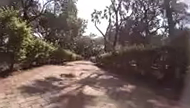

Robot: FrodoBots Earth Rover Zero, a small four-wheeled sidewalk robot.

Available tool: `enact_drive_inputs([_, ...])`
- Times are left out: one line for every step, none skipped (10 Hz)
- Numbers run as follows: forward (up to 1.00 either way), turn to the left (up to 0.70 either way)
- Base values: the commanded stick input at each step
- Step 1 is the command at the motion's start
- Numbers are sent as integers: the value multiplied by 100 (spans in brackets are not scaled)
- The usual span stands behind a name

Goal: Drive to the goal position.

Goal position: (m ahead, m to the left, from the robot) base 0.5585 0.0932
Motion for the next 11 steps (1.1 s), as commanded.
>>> enact_drive_inputs([30, 0])
enact_drive_inputs([30, 0])
enact_drive_inputs([30, 0])
enact_drive_inputs([30, 0])
enact_drive_inputs([30, 0])
enact_drive_inputs([20, 0])
enact_drive_inputs([0, 0])
enact_drive_inputs([0, 0])
enact_drive_inputs([0, 0])
enact_drive_inputs([0, 0])
enact_drive_inputs([0, 0])
